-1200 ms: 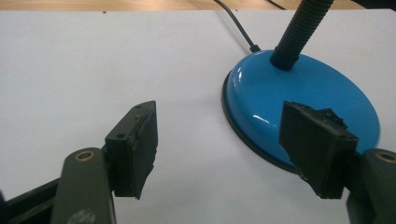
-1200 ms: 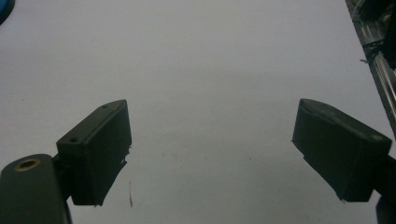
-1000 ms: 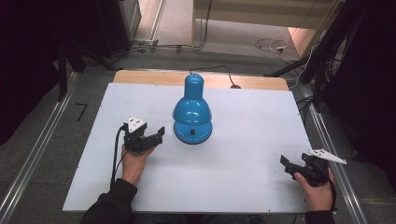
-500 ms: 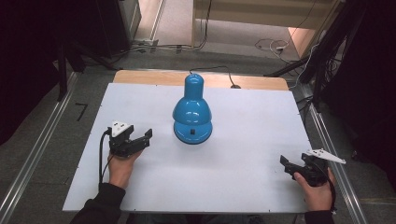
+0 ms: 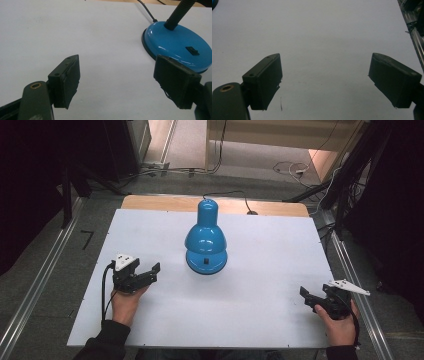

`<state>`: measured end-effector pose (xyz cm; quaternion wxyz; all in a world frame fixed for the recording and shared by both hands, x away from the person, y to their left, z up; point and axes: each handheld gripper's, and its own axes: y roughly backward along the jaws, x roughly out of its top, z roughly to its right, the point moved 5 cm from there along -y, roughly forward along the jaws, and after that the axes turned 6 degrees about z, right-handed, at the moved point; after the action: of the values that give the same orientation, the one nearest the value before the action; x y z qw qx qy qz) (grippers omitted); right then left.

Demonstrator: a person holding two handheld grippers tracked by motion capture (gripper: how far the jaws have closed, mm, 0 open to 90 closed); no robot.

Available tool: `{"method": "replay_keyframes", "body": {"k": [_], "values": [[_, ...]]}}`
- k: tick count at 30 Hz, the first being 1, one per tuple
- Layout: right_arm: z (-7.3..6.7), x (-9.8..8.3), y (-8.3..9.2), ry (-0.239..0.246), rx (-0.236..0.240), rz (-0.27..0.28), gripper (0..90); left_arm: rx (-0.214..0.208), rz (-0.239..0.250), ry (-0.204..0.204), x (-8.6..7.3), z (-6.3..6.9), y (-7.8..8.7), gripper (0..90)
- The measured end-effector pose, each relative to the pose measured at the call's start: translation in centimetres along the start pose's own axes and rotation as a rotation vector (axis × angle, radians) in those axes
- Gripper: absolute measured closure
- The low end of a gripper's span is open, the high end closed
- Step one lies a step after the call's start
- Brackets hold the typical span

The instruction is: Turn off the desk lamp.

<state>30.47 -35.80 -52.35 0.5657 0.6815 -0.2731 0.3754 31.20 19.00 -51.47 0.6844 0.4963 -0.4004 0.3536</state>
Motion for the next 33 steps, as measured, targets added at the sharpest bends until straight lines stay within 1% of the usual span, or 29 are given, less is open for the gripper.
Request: {"method": "replay_keyframes", "body": {"k": [7,17,24,33], "values": [[0.0,0.0,0.0,-0.003,-0.002,0.0,10.4,0.001,0.008,0.001,-0.1,-0.4,0.8,21.2],[0.0,0.0,0.0,0.001,-0.002,0.001,10.4,0.015,0.021,0.017,-0.2,-1.3,2.0,21.2],[0.0,0.0,0.0,0.001,-0.002,0.001,10.4,0.031,0.004,0.03,-0.5,-2.4,3.0,21.1],[0.0,0.0,0.0,0.003,-0.003,-0.003,10.4,0.046,0.009,0.049,-0.9,-3.6,4.6,21.1]]}}
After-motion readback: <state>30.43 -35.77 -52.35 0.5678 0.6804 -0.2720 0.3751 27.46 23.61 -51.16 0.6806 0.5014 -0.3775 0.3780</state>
